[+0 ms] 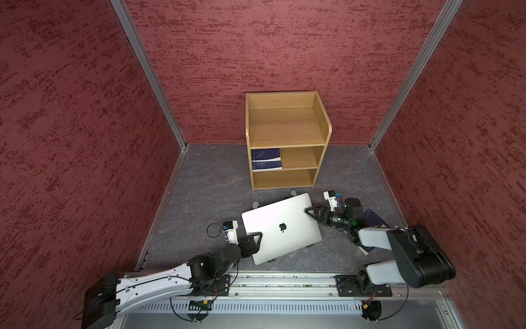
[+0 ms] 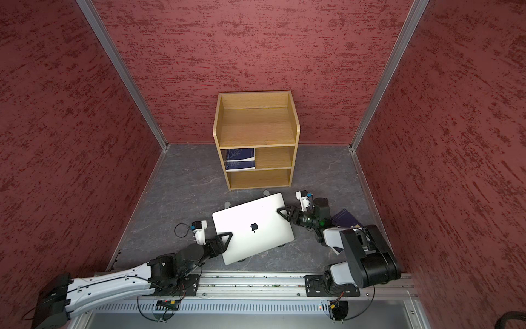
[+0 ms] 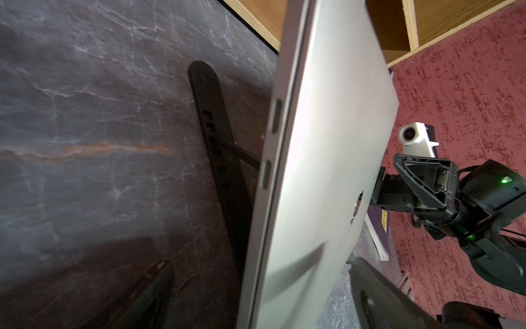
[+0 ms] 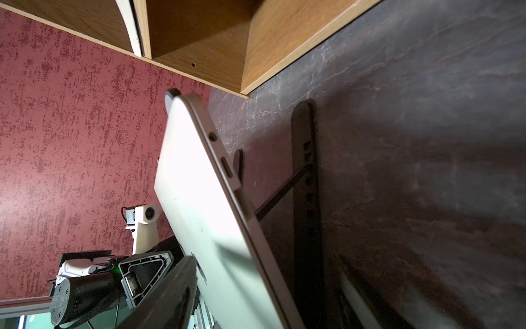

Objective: Close the laptop lid and set it aside
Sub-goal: Pick up the laptop from the computer stand.

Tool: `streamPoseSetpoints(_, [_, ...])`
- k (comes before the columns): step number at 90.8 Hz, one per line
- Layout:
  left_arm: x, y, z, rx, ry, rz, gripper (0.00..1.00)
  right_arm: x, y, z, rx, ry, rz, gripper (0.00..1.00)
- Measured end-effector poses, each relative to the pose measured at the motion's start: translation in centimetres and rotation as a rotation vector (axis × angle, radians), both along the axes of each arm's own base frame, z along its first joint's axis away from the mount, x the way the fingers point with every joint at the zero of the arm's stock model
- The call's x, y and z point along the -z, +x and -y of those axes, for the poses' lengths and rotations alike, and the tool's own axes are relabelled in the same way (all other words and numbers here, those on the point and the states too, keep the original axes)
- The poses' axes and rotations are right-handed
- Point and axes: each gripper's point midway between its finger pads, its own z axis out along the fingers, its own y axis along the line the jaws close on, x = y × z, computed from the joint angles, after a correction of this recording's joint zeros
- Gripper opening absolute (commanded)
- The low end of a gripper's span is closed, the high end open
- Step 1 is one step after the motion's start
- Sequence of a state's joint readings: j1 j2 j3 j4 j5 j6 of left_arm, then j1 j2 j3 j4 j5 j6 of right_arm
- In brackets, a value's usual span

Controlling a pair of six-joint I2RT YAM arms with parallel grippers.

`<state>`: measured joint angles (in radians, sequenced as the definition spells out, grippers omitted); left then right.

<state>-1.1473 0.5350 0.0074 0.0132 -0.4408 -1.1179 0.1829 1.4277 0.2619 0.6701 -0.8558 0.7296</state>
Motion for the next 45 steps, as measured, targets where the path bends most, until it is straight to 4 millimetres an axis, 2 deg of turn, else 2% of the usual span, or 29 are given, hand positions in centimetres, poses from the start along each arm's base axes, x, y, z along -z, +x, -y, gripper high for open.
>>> streamPoseSetpoints(20, [0.7, 1.3, -0.1, -0.019, -0.002, -0.034, 0.90, 0.7, -0.5, -0.8, -0.031, 0.000, -0.020, 0.73])
streamPoseSetpoints(45, [-0.5, 1.8, 1.6, 0.049, -0.070, -0.015, 0.75, 1.2, -0.9, -1.3, -0.051, -0.002, -0.038, 0.70])
